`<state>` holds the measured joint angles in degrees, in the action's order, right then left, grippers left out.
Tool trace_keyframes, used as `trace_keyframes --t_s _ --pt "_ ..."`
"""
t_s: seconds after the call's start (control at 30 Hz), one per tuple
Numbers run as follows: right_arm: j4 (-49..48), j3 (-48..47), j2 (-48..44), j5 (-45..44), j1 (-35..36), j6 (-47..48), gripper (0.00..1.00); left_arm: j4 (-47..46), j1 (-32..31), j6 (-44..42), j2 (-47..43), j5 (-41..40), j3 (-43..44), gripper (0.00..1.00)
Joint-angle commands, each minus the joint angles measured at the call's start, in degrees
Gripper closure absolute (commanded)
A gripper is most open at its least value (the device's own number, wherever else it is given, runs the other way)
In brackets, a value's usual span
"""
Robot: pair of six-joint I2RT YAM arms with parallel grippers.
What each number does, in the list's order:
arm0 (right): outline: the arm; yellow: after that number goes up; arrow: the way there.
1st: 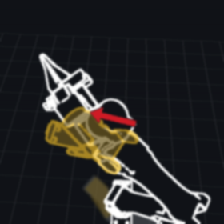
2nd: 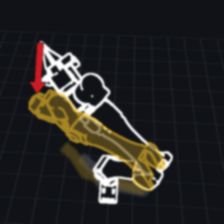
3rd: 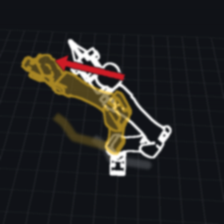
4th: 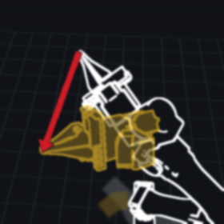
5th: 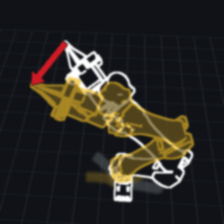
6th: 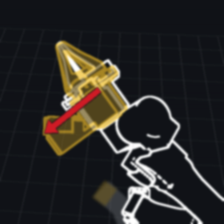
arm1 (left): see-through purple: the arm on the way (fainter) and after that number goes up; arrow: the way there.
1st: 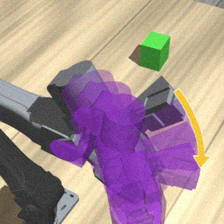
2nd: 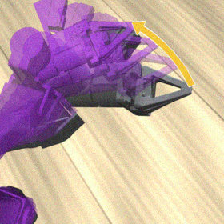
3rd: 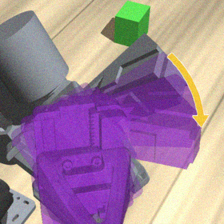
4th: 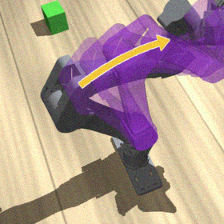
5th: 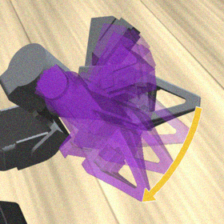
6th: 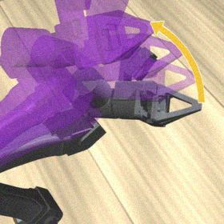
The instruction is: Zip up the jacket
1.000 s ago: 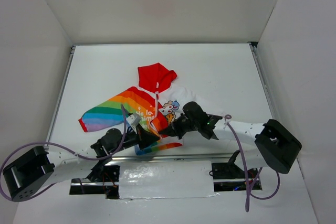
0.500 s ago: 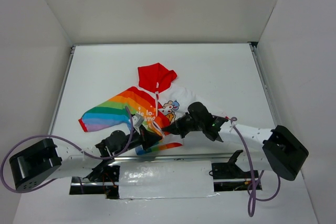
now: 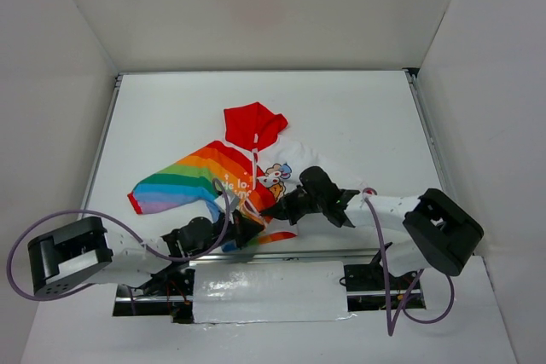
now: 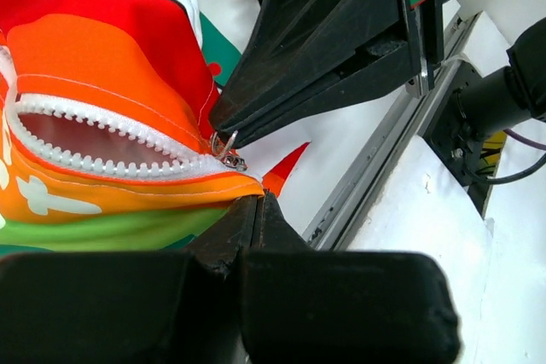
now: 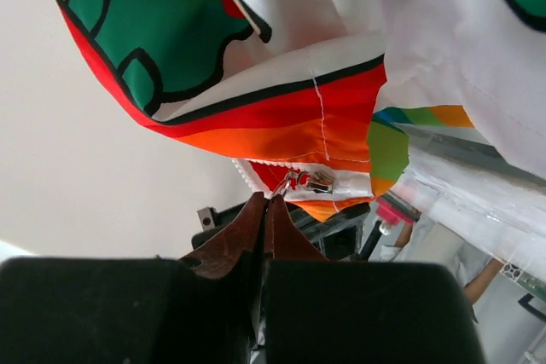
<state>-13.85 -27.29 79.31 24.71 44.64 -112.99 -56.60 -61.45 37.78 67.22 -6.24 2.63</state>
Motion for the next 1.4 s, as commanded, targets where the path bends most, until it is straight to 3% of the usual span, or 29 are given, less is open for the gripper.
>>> trace_keyframes --t_s 0.0,0.17,0.43,0.6,0.77,0.9,1.0,1.1,1.23,1.27,1.33,1.37 --pt "-7.3 -7.8 -2.8 -10.8 -3.0 -11.3 1.0 -3.5 -4.2 1.3 1.9 8.7 -5.4 1.0" --pt "-2.4 -17.1 0.0 -11.9 -5.3 -9.1 1.0 -1.1 -6.1 0.4 2.3 8.1 -3.2 1.0" --pt "-2.1 -23.6 6.8 -10.6 -7.8 -7.5 1.0 -0.4 -7.3 0.4 1.0 6.6 -3.3 1.0" --pt "-5.3 -30.4 16.9 -7.4 -14.2 -2.2 1.0 3.1 -8.2 0.9 -1.7 5.5 -3.2 1.0" --pt "-1.7 -56.7 32.2 1.2 -20.2 12.2 1.0 6.8 -9.0 2.1 -4.0 1.8 -3.2 1.0" --pt "-0.3 -79.3 43.1 8.9 -23.8 19.5 1.0 16.7 -9.4 2.2 -6.1 -4.1 1.7 1.0" --pt "5.7 -88.0 46.5 9.7 -25.5 26.8 1.0 23.1 -9.3 1.3 -7.9 -7.5 7.0 1.0" --pt "8.1 -94.9 46.3 9.6 -26.6 32.3 1.0 33.2 -8.3 0.6 -8.9 -16.1 12.2 1.0" --pt "12.6 -95.9 45.7 9.7 -26.9 38.6 1.0 39.0 -3.5 1.2 -7.1 -18.5 17.0 1.0" --pt "11.5 -92.9 45.4 10.6 -26.8 39.4 1.0 41.6 -1.9 2.1 -6.6 -19.4 18.3 0.97" --pt "5.6 -88.0 44.2 14.2 -26.8 41.5 1.0 45.2 -1.0 5.6 -5.1 -22.6 19.6 0.75" --pt "3.4 -82.0 42.0 14.7 -26.9 41.9 1.0 46.9 -0.9 6.0 -4.9 -23.0 20.3 0.51"
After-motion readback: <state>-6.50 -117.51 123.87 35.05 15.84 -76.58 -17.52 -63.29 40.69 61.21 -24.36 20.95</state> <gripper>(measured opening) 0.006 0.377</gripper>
